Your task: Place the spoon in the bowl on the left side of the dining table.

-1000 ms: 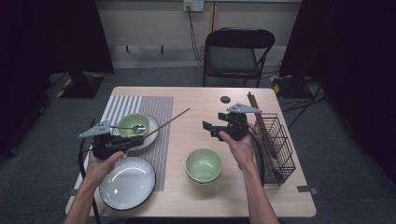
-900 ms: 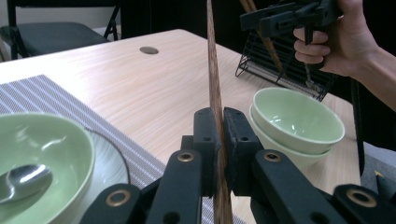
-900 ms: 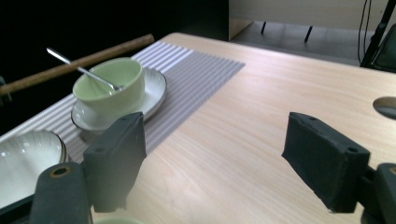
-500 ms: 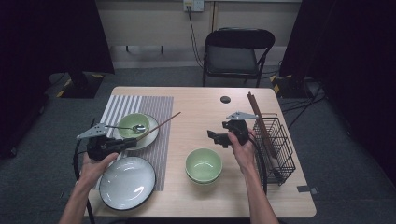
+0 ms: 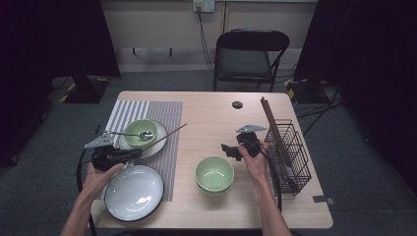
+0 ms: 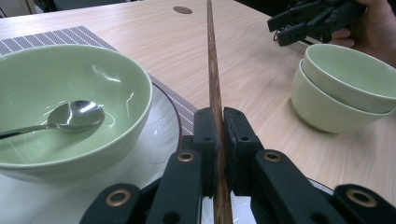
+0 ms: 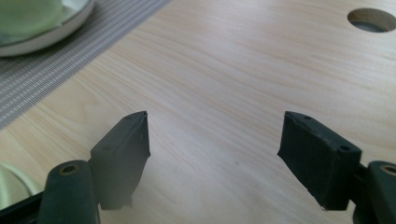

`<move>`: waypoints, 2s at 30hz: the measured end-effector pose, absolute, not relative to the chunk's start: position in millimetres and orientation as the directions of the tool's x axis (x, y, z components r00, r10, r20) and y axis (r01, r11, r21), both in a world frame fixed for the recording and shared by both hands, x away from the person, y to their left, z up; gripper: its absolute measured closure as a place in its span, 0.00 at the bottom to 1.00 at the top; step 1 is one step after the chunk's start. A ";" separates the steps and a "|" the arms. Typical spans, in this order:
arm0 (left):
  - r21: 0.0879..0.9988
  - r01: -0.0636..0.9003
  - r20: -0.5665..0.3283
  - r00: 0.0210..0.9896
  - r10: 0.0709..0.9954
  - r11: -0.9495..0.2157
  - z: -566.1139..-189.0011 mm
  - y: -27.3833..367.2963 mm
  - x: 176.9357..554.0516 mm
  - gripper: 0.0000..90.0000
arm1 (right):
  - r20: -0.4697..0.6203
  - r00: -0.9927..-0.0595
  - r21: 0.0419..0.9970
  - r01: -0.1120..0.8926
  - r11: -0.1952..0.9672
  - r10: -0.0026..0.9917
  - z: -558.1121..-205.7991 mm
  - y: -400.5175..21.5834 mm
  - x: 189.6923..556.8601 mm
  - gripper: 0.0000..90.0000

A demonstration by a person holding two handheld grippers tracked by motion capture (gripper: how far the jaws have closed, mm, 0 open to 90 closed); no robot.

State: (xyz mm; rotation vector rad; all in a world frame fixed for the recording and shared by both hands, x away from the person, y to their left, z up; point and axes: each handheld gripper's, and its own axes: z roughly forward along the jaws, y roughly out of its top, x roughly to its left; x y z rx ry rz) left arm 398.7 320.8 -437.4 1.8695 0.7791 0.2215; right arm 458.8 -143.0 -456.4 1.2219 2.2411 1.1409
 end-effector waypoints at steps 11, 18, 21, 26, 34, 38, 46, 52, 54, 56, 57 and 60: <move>0.873 0.441 -0.240 0.761 0.603 -0.210 -451.1 329.2 405.2 0.94 | 0.048 -0.556 0.749 0.569 0.338 0.830 -476.7 -144.8 459.2 0.26; 0.855 0.460 -0.215 0.736 0.642 -0.241 -458.6 332.5 407.2 0.94 | 0.013 -0.559 0.717 0.583 0.381 0.829 -491.7 -146.3 455.0 0.26; 0.847 0.469 -0.212 0.730 0.650 -0.250 -460.8 333.0 408.1 0.94 | -0.007 -0.560 0.709 0.582 0.399 0.828 -495.6 -145.7 453.8 0.26; 0.843 0.477 -0.214 0.720 0.660 -0.248 -464.6 334.2 409.0 0.94 | -0.009 -0.555 0.743 0.553 0.377 0.832 -500.3 -147.2 448.9 0.26; 0.840 0.486 -0.207 0.698 0.685 -0.242 -471.1 339.4 410.7 0.94 | -0.009 -0.550 0.745 0.554 0.372 0.835 -500.4 -146.7 448.3 0.26; 0.836 0.493 -0.211 0.694 0.688 -0.241 -472.1 339.4 410.8 0.94 | -0.009 -0.550 0.745 0.554 0.372 0.835 -500.4 -146.7 448.3 0.26; 0.821 0.508 -0.200 0.683 0.702 -0.260 -476.2 337.8 412.8 0.94 | -0.009 -0.550 0.745 0.554 0.372 0.835 -500.5 -146.7 448.3 0.25; 0.819 0.512 -0.202 0.678 0.707 -0.258 -477.8 337.7 413.6 0.94 | -0.008 -0.550 0.745 0.554 0.372 0.835 -500.5 -146.7 448.3 0.25; 0.816 0.515 -0.200 0.678 0.707 -0.262 -477.9 337.1 413.9 0.94 | -0.008 -0.550 0.745 0.554 0.372 0.835 -500.5 -146.7 448.3 0.25; 0.818 0.515 -0.202 0.674 0.710 -0.256 -478.4 336.2 414.0 0.94 | -0.009 -0.550 0.745 0.554 0.372 0.835 -500.4 -146.7 448.4 0.25; 0.818 0.515 -0.203 0.674 0.711 -0.255 -478.6 336.0 414.1 0.94 | -0.008 -0.550 0.745 0.554 0.372 0.835 -500.4 -146.7 448.3 0.25; 0.815 0.516 -0.198 0.674 0.711 -0.262 -479.1 335.9 414.9 0.94 | -0.008 -0.550 0.745 0.554 0.372 0.835 -500.4 -146.7 448.3 0.26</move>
